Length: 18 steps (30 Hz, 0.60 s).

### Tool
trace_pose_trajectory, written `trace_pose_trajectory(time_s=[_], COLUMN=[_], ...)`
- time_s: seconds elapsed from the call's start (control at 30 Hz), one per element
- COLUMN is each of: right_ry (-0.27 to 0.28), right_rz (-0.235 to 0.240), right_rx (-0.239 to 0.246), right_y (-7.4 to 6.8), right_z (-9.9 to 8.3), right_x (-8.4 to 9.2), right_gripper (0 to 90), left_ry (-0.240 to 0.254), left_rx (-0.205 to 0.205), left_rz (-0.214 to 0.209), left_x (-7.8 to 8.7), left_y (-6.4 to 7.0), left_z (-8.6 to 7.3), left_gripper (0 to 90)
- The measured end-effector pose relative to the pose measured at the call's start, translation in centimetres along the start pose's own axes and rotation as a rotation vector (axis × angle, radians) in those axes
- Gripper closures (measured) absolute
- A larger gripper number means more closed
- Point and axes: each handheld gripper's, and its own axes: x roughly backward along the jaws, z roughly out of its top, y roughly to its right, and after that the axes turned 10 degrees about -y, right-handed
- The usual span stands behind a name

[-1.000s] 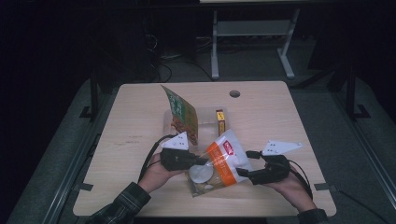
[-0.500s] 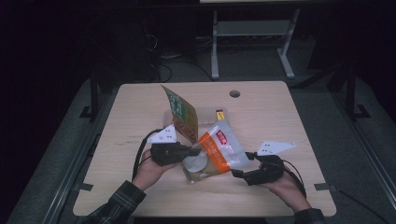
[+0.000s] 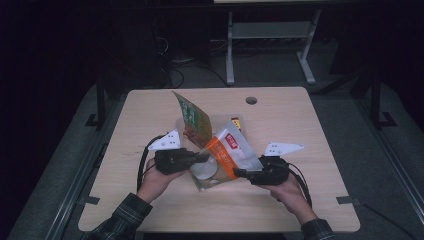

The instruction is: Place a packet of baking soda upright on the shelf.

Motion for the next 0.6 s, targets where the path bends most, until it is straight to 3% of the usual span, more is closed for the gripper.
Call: trace_pose_trajectory(time_s=[0.03, 0.07, 0.1, 0.17, 0.23, 0.43, 0.6], right_ry=[0.005, 0.005, 0.001, 0.002, 0.009, 0.019, 0.027], right_rz=[0.017, 0.017, 0.029, 0.036, 0.055, 0.088, 0.127], right_rx=[-0.003, -0.003, -0.004, -0.002, 0.008, 0.024, 0.072], right_y=[-0.1, -0.1, -0.1, -0.1, -0.2, -0.5, -1.4], right_z=[0.3, 0.3, 0.4, 0.4, 0.6, 1.0, 1.8], right_x=[-0.3, -0.3, -0.5, -0.6, -0.6, -0.2, 0.1], right_gripper=[62.8, 62.8, 70.6, 74.2, 88.6, 89.9, 90.0], left_ry=[0.001, 0.001, 0.002, -0.001, -0.003, -0.014, -0.053], left_rx=[0.001, 0.001, 0.000, 0.003, 0.008, 0.012, -0.005], left_rz=[0.005, 0.005, 0.003, 0.005, 0.011, 0.026, 0.027], left_x=[0.1, 0.1, 0.0, 0.0, 0.0, -0.1, -1.0], left_y=[-0.1, -0.1, -0.1, -0.1, -0.3, -0.4, -0.2], left_z=[0.0, 0.0, 0.0, -0.1, -0.2, -0.4, -0.6], left_gripper=[89.9, 89.9, 89.9, 89.9, 89.9, 89.7, 89.5])
